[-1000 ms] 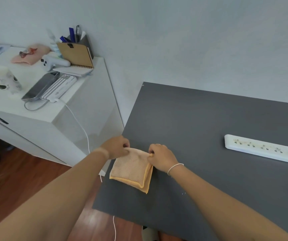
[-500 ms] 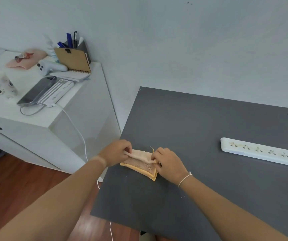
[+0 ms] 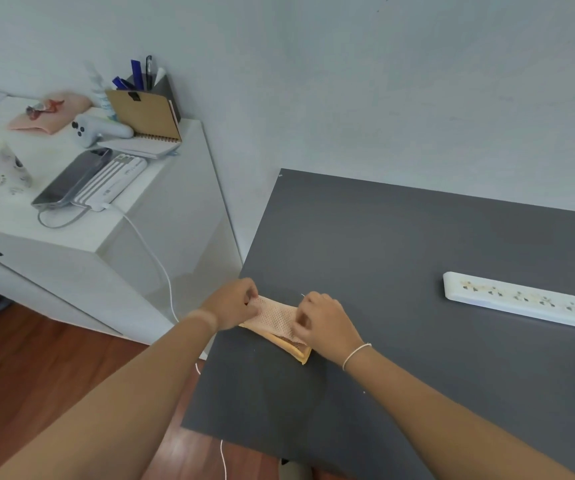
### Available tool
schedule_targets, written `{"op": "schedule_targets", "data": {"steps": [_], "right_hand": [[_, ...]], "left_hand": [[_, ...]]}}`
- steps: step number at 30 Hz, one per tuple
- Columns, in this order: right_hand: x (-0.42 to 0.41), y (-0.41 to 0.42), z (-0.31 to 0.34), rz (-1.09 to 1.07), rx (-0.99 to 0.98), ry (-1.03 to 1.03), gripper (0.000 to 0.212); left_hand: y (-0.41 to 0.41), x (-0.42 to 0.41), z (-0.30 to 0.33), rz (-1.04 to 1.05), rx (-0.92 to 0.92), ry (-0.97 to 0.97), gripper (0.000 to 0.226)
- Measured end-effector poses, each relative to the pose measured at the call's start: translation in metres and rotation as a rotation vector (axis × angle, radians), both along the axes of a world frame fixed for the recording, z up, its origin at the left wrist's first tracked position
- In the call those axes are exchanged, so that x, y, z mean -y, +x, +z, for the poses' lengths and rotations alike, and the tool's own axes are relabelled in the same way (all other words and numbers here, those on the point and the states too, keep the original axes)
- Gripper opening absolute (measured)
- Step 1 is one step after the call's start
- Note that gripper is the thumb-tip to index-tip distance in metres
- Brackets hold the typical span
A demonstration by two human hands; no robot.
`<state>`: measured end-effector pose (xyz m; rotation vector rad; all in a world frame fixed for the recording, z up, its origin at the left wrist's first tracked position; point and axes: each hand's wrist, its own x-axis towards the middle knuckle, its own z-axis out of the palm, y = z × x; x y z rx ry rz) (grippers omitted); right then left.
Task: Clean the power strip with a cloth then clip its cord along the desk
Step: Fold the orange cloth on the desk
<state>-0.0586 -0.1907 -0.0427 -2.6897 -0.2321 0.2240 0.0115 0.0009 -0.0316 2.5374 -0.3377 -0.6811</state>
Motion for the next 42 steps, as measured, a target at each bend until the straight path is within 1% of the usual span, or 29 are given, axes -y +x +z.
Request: {"op": "schedule_targets", "data": {"steps": [1, 3, 4, 6, 11, 13, 16, 18, 21, 24, 26, 28, 30, 33, 35, 40, 42], "right_hand": [[-0.002, 0.003, 0.000, -0.030, -0.034, 0.024, 0.024], [-0.004, 0.006, -0.002, -0.067, -0.118, 0.042, 0.033], [-0.005, 0.008, -0.002, -0.077, -0.150, 0.034, 0.037], [-0.007, 0.010, -0.003, -0.085, -0.186, 0.001, 0.038], [-0.005, 0.010, -0.001, -0.165, -0.272, 0.111, 0.026], [-0.001, 0.009, 0.002, -0.191, -0.291, 0.150, 0.022], [0.012, 0.010, 0.011, -0.238, -0.275, 0.220, 0.011], [0.023, 0.012, 0.022, -0.276, -0.249, 0.265, 0.008], [0.043, 0.016, 0.040, -0.340, -0.189, 0.356, 0.016], [0.063, 0.022, 0.056, -0.453, -0.175, 0.594, 0.022], [0.076, 0.023, 0.066, -0.477, -0.182, 0.723, 0.028], [0.089, 0.021, 0.075, -0.491, -0.161, 0.790, 0.028], [0.103, 0.017, 0.080, -0.522, -0.101, 0.831, 0.021], [0.131, 0.005, 0.085, -0.601, -0.016, 0.895, 0.028], [0.154, -0.005, 0.087, -0.639, -0.035, 0.962, 0.024], [0.214, -0.023, 0.086, -0.640, -0.175, 1.104, 0.009], [0.236, -0.028, 0.082, -0.643, -0.201, 1.138, 0.013]], "left_hand": [[0.000, 0.000, -0.003, 0.025, -0.007, 0.000, 0.022], [0.000, 0.000, -0.007, 0.049, -0.022, 0.008, 0.032], [-0.001, 0.001, -0.008, 0.058, -0.026, 0.011, 0.032], [0.000, 0.001, -0.009, 0.088, -0.042, -0.001, 0.029], [0.002, 0.004, -0.008, 0.100, -0.067, -0.062, 0.013], [0.004, 0.010, -0.001, 0.115, -0.095, -0.136, 0.017], [0.012, 0.023, 0.017, 0.126, -0.146, -0.261, 0.020], [0.019, 0.035, 0.034, 0.111, -0.139, -0.319, 0.018], [0.032, 0.063, 0.061, 0.077, -0.073, -0.371, 0.015], [0.040, 0.097, 0.089, 0.004, -0.019, -0.399, 0.018], [0.043, 0.119, 0.103, -0.059, -0.003, -0.418, 0.020], [0.043, 0.141, 0.113, -0.117, 0.008, -0.427, 0.019], [0.044, 0.161, 0.120, -0.160, 0.009, -0.446, 0.017], [0.043, 0.189, 0.123, -0.181, -0.017, -0.485, 0.016], [0.039, 0.211, 0.124, -0.205, -0.050, -0.500, 0.016], [0.027, 0.271, 0.121, -0.240, -0.100, -0.541, 0.017], [0.023, 0.293, 0.117, -0.242, -0.121, -0.543, 0.017]]}}
